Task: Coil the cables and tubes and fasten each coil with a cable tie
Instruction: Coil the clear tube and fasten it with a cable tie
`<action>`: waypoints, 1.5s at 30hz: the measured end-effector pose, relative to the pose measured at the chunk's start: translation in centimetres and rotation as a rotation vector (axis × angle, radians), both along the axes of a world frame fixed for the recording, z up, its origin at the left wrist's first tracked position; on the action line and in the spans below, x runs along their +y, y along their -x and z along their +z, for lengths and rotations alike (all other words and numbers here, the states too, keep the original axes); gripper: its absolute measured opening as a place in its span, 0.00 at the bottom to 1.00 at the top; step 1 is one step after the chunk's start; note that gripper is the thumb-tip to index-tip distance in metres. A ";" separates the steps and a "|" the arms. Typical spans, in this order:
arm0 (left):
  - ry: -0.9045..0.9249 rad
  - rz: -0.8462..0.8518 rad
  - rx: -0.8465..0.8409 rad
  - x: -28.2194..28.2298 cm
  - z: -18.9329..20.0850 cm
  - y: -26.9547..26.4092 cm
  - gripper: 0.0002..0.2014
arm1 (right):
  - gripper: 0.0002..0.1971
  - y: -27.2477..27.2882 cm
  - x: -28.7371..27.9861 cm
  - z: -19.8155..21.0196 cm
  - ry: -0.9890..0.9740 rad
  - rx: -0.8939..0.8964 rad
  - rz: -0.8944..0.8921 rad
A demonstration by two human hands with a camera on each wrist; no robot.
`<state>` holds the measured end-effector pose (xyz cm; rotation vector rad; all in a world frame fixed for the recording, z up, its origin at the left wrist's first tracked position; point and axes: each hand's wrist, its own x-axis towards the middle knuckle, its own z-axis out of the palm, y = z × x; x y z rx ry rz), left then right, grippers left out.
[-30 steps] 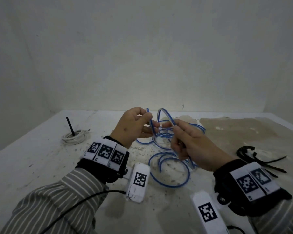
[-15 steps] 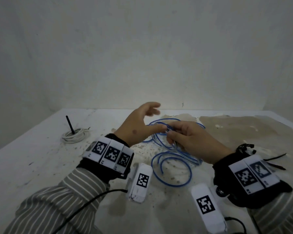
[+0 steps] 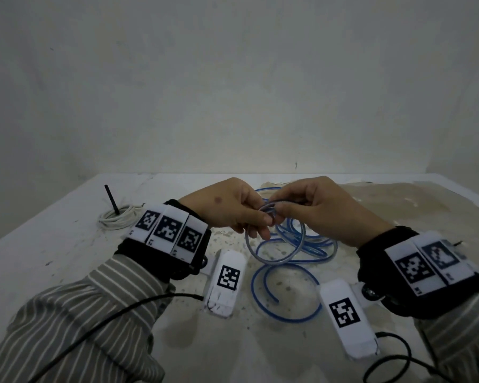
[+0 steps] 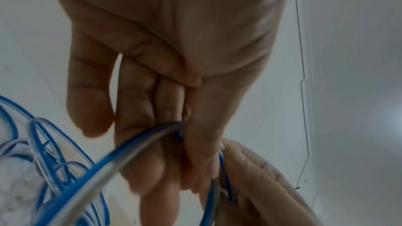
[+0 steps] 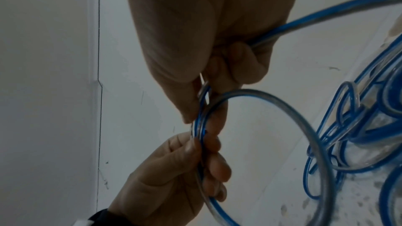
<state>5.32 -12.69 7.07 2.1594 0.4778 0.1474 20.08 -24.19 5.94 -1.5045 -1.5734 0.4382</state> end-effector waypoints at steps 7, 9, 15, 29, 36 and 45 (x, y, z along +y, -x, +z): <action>0.159 0.153 -0.107 -0.2 -0.7 0.6 0.09 | 0.05 -2.0 0.3 1.3 -0.109 -0.218 -0.149; 0.197 0.201 -0.152 0.0 -0.9 1.1 0.08 | 0.05 -3.0 0.2 1.7 -0.124 -0.230 -0.186; 0.253 0.295 -0.252 0.5 -0.9 2.7 0.09 | 0.06 -5.2 0.0 1.8 -0.121 -0.155 -0.214; 0.143 0.418 -0.194 0.9 -1.6 1.8 0.10 | 0.18 -1.3 3.0 1.5 0.154 -0.463 -0.016; 0.244 0.317 -0.260 0.0 -0.6 1.9 0.10 | 0.04 -0.7 3.9 3.4 -0.087 -0.405 -0.031; 0.558 0.435 -0.589 0.1 -0.7 1.4 0.11 | 0.05 -2.0 3.3 3.3 -0.080 -0.136 -0.116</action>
